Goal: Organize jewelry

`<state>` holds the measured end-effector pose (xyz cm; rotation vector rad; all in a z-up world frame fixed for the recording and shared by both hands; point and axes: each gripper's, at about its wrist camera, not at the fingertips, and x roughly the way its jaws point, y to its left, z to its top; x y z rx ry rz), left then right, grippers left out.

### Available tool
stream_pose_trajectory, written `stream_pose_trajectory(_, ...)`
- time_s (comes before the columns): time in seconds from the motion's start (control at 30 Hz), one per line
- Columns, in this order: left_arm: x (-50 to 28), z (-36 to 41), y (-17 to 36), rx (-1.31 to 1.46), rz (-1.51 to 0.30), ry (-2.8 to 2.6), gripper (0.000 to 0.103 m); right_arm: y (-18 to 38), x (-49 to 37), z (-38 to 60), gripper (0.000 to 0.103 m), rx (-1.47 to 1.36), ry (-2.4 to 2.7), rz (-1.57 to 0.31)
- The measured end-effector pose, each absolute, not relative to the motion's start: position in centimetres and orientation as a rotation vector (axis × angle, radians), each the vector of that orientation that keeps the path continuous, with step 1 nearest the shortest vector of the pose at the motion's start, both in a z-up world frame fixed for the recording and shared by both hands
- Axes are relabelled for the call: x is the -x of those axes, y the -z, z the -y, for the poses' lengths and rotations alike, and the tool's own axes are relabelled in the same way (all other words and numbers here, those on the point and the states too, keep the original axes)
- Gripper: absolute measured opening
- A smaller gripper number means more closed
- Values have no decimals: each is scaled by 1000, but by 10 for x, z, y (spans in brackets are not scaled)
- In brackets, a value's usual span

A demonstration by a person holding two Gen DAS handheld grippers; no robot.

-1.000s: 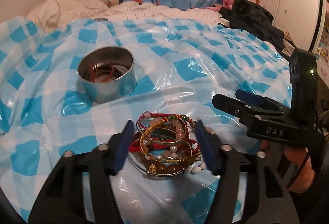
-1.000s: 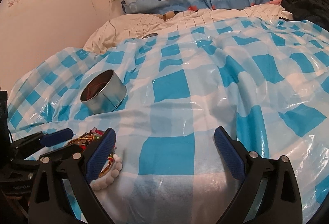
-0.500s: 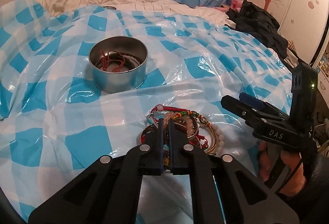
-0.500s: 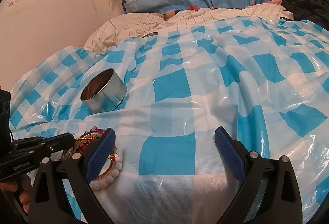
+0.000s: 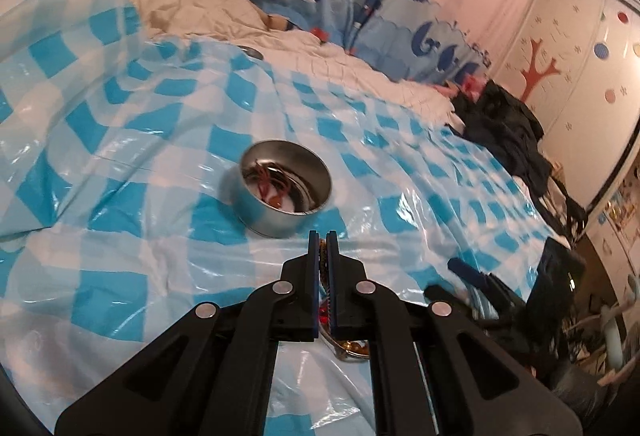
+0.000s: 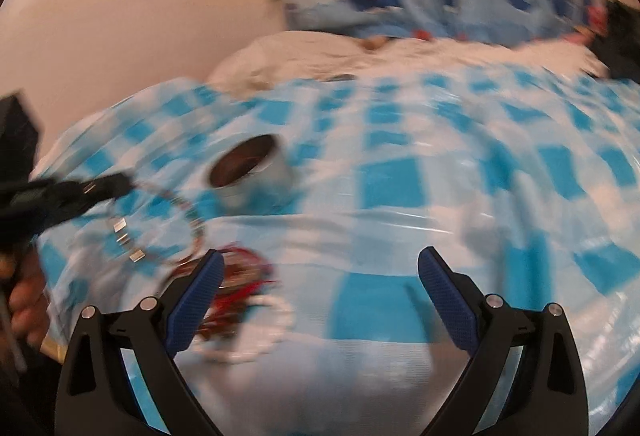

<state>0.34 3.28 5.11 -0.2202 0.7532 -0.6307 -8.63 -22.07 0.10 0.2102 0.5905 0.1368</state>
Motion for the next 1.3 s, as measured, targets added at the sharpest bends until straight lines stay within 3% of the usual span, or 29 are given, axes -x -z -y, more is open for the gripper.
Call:
stream_pose_trajectory(0.23, -5, -38, -56, 215, -740, 608, 3, -7, 81, 182, 93, -68, -245, -618)
stream_pose_trajectory(0.4, -5, -38, -56, 216, -739, 608, 3, -18, 66, 160, 64, 78, -353, -645)
stream_pose_trajectory(0.43, -5, -38, -57, 218, -738, 607, 3, -19, 62, 156, 54, 114, -375, -659)
stream_pose_trajectory(0.57, -8, -39, -58, 225, -738, 600, 3, -17, 50, 149, 43, 202, -443, -705)
stream_pose_trajectory(0.9, -13, -34, -52, 217, -754, 586, 3, -18, 53, 137, 45, 321, -532, -676)
stream_pose_trajectory(0.93, -13, -34, -52, 218, -755, 585, 3, -15, 51, 136, 40, 329, -548, -694)
stream_pose_trajectory(0.97, -13, -34, -51, 219, -755, 584, 3, -11, 49, 134, 25, 332, -564, -718)
stream_pose_trajectory(1.03, -14, -34, -51, 218, -755, 584, 3, -5, 46, 132, 8, 328, -585, -754)
stream_pose_trajectory(1.13, -14, -35, -51, 221, -756, 579, 3, 1, 47, 133, 6, 307, -604, -767)
stream_pose_trajectory(1.3, -14, -36, -50, 225, -755, 573, 3, -10, 30, 172, 6, -44, -663, -772)
